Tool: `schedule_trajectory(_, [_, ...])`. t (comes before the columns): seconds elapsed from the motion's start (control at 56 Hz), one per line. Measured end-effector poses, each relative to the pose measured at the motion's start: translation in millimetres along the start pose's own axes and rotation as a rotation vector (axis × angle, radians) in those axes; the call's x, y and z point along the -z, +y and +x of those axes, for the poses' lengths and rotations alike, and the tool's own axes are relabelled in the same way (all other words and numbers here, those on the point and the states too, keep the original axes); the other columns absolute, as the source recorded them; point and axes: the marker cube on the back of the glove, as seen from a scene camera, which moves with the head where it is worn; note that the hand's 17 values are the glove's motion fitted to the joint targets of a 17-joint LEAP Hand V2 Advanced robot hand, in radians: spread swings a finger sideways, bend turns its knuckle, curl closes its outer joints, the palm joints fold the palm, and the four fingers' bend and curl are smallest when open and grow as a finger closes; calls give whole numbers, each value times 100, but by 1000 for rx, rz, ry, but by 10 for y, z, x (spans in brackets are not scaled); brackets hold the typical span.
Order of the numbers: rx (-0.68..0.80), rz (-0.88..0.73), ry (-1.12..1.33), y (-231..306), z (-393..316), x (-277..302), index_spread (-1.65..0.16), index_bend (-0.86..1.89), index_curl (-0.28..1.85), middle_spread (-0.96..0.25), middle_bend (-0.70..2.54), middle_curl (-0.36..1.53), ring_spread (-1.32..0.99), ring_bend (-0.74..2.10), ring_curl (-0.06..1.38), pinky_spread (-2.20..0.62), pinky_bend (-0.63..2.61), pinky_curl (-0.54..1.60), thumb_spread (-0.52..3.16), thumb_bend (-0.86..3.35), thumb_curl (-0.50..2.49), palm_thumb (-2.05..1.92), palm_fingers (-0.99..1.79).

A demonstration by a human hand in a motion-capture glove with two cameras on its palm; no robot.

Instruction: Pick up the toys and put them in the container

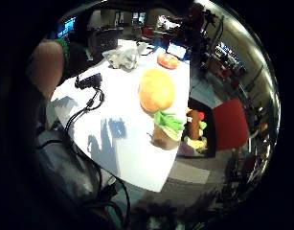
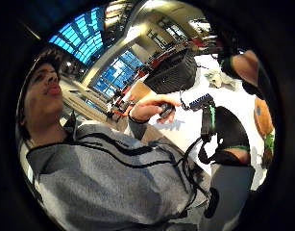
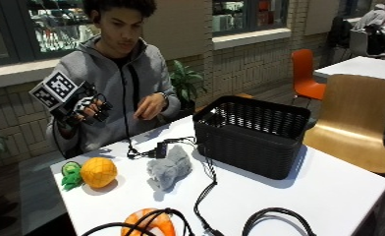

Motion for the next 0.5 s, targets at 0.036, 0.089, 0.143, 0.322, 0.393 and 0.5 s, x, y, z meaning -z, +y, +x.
schedule_trajectory(0.036, [-1,3,6,-11,6,9,-10,14,3,-1,39,8,-8,51,7,-4,35,6,49,27,5,32,84])
schedule_trajectory(0.089, [-6,8,24,-42,23,32,-13,14,7,-2,42,12,-11,58,14,-5,37,12,72,34,8,37,80])
schedule_trajectory(0.143, [-8,-3,36,-55,21,55,-15,14,9,-2,45,15,-14,62,17,-6,38,15,92,39,11,39,77])
schedule_trajectory(0.322, [-30,-37,72,-102,24,103,-20,17,12,-3,51,20,-19,68,20,-7,42,19,133,47,19,38,71])
schedule_trajectory(0.393, [-39,-61,78,-118,49,102,-21,17,13,-3,53,21,-20,70,21,-8,44,20,142,48,21,36,69])
schedule_trajectory(0.5, [-63,-76,93,-160,94,78,-22,18,16,-3,55,23,-21,72,22,-8,46,22,151,50,25,34,66])
